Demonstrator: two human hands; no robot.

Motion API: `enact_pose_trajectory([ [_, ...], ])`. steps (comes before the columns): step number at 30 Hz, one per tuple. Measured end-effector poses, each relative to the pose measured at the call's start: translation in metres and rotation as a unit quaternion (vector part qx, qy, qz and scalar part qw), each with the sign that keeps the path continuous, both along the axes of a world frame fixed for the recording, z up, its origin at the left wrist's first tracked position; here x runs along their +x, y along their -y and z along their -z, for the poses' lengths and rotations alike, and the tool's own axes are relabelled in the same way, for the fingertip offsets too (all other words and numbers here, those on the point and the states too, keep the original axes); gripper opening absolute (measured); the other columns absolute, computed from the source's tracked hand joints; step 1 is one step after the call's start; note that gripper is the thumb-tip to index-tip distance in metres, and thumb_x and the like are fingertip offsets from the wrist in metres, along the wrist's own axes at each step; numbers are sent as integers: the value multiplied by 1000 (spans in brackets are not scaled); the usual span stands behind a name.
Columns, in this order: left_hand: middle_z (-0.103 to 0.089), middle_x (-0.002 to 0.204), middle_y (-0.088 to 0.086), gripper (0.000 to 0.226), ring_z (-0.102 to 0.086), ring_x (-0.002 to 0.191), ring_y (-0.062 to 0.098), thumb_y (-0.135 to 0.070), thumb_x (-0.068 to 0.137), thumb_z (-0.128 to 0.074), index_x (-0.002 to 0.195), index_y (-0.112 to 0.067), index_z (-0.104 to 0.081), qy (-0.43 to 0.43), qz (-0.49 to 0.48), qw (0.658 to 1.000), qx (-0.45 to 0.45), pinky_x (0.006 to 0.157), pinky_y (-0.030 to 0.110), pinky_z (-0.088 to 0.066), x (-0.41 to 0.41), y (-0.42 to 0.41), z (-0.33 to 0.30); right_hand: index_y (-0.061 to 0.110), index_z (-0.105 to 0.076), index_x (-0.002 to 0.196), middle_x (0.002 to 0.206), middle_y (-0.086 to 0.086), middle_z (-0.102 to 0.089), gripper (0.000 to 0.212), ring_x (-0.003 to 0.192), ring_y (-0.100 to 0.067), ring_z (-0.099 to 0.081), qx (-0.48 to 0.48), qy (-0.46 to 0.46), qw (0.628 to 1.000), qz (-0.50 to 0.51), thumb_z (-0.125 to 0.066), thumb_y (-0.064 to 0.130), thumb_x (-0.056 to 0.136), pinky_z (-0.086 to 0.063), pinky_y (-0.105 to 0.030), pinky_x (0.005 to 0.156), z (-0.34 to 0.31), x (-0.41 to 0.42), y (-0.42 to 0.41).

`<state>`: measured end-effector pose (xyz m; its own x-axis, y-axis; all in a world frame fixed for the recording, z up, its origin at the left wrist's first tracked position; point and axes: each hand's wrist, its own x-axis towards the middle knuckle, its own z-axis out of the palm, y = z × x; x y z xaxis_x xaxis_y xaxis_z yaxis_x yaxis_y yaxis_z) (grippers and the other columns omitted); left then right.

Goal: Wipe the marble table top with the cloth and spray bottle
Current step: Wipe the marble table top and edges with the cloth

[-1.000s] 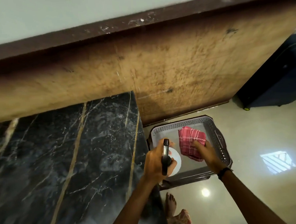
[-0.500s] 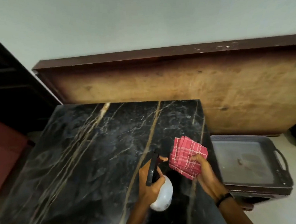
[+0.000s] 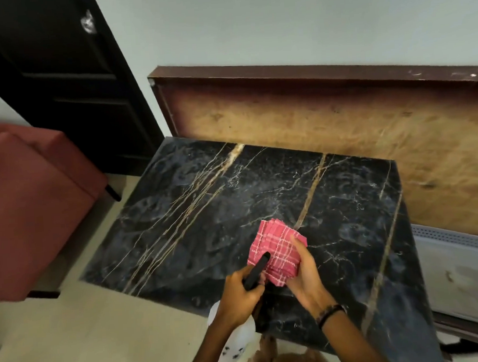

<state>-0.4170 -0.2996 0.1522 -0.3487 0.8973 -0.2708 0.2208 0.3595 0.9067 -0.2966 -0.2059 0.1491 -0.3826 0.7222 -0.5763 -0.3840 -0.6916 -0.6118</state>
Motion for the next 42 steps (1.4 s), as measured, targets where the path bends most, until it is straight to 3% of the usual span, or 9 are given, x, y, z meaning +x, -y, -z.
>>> enact_pose_trajectory([
  [2,-59,63,17,17,-49,58,14,-23,73,-62,68,-7,-61,-10,-9,1000,-14,59,29,-40,-2,7,-1,12,-57,124,117,-15,-68,45,106,-30,-66,-3,-10,1000,-1,-48,43,93,-50,-48,93,-3,-8,4],
  [5,-47,52,4,25,-40,48,13,-11,75,-63,55,-12,-48,-11,-21,999,-45,53,30,-33,-6,12,-6,12,-52,132,122,-16,-65,61,111,-31,-63,-4,-12,1000,-9,-52,51,85,-50,-49,95,-4,-17,11],
  [7,-43,51,4,27,-38,48,17,-6,75,-61,54,-12,-44,-4,-38,997,-62,51,31,-31,-9,16,-11,12,-49,135,125,-17,-64,67,113,-31,-62,-5,-10,1000,-13,-53,54,84,-51,-49,93,-5,-23,17],
  [16,-58,65,11,12,-47,46,15,-6,78,-62,80,5,-65,62,-65,992,-93,42,22,-38,-32,37,-36,9,-54,131,121,-18,-65,60,112,-32,-63,6,-27,997,-66,-41,55,94,-49,-48,97,-5,-44,46],
  [18,-53,58,10,6,-43,40,13,-2,77,-60,71,0,-61,70,-84,989,-99,42,23,-35,-38,39,-41,10,-55,130,121,-17,-66,60,112,-31,-63,10,-25,997,-79,-41,55,94,-47,-49,100,-4,-52,51],
  [23,-42,46,-1,26,-39,42,14,2,76,-56,55,-12,-49,57,-101,986,-119,48,26,-33,-65,45,-43,10,-59,126,119,-17,-67,59,111,-31,-64,13,-22,996,-87,-40,56,93,-48,-47,98,-5,-81,58],
  [31,-46,51,-5,23,-43,46,12,-6,76,-59,60,-21,-53,42,1,992,-122,51,25,-35,-153,47,-44,5,-56,129,123,-19,-64,71,114,-33,-61,-5,-48,997,-58,-35,63,92,-46,-48,100,4,-176,55],
  [36,-47,52,-7,26,-45,49,12,-4,74,-59,57,-23,-52,4,0,993,-120,56,26,-37,-216,46,-40,5,-55,131,124,-20,-63,72,115,-33,-61,-15,-53,998,-38,-33,63,93,-47,-47,98,13,-244,61],
  [42,-48,52,-2,22,-43,46,15,-6,77,-61,59,-19,-58,5,40,990,-137,51,25,-36,-285,52,-27,6,-57,127,119,-19,-66,68,105,-32,-66,-25,-55,998,-9,-32,61,94,-55,-41,81,17,-297,70],
])
